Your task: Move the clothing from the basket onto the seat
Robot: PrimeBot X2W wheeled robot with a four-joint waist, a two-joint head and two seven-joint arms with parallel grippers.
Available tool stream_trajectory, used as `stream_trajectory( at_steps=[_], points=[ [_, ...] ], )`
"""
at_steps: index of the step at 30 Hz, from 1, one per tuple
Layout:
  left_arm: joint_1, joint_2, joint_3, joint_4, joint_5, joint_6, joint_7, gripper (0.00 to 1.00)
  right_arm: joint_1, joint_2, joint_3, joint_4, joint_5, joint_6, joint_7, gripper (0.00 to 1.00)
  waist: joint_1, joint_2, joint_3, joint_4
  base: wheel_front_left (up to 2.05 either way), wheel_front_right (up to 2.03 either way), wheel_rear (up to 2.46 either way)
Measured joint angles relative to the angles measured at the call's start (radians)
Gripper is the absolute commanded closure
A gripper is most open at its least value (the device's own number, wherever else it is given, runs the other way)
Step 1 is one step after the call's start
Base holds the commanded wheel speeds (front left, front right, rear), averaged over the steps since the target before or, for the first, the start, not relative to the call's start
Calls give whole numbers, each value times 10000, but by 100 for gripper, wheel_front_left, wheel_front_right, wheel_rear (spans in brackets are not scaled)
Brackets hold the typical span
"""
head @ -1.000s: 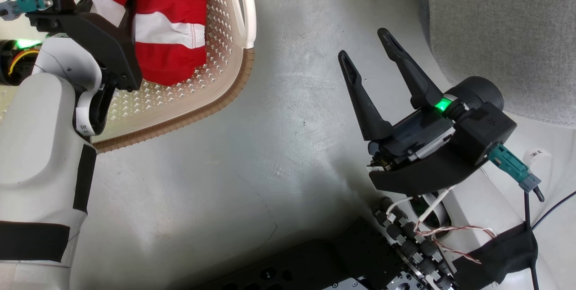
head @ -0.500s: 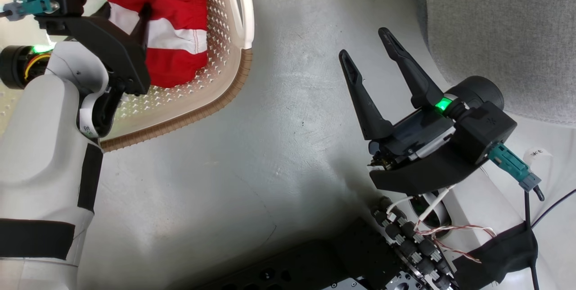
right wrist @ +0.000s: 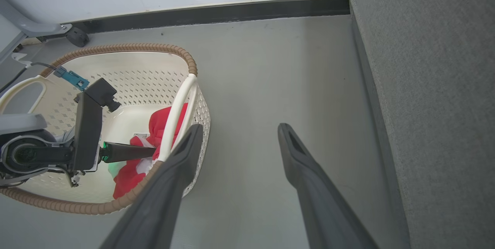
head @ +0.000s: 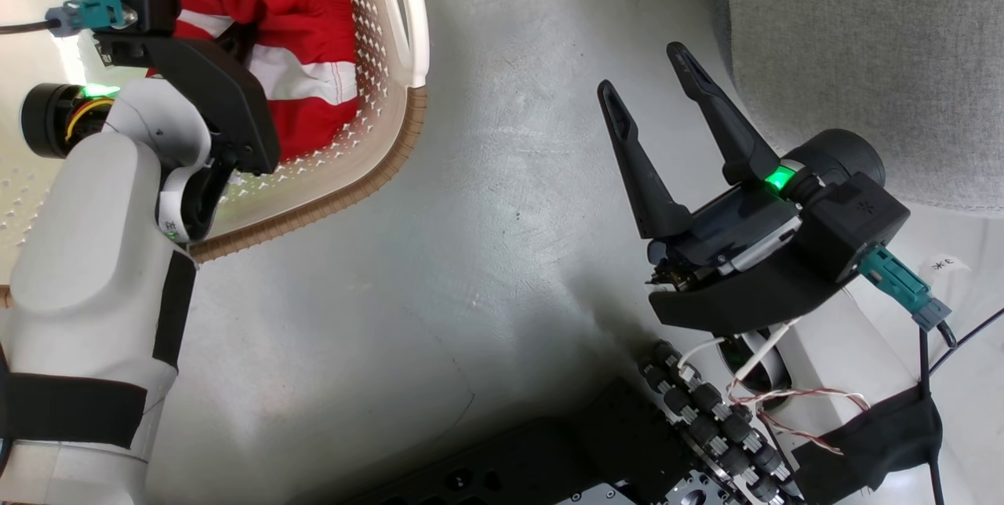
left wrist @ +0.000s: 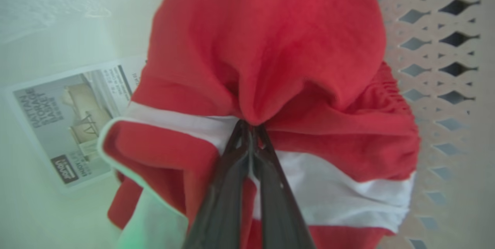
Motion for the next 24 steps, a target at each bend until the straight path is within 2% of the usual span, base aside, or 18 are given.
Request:
stream_trajectory(
  at_steps=[13, 24],
  points=[
    [77, -397, 171, 397, 35, -6, -1327, 100, 7, 8, -322, 360, -17, 2, 0, 0, 0, 0, -532, 249, 0, 0, 0],
    [1000, -1028, 426, 556, -276, -169, -2882, 100, 279, -272, -1070, 802, -88, 2, 0, 0, -2, 0, -1739, 955, 0, 0, 0]
  ],
)
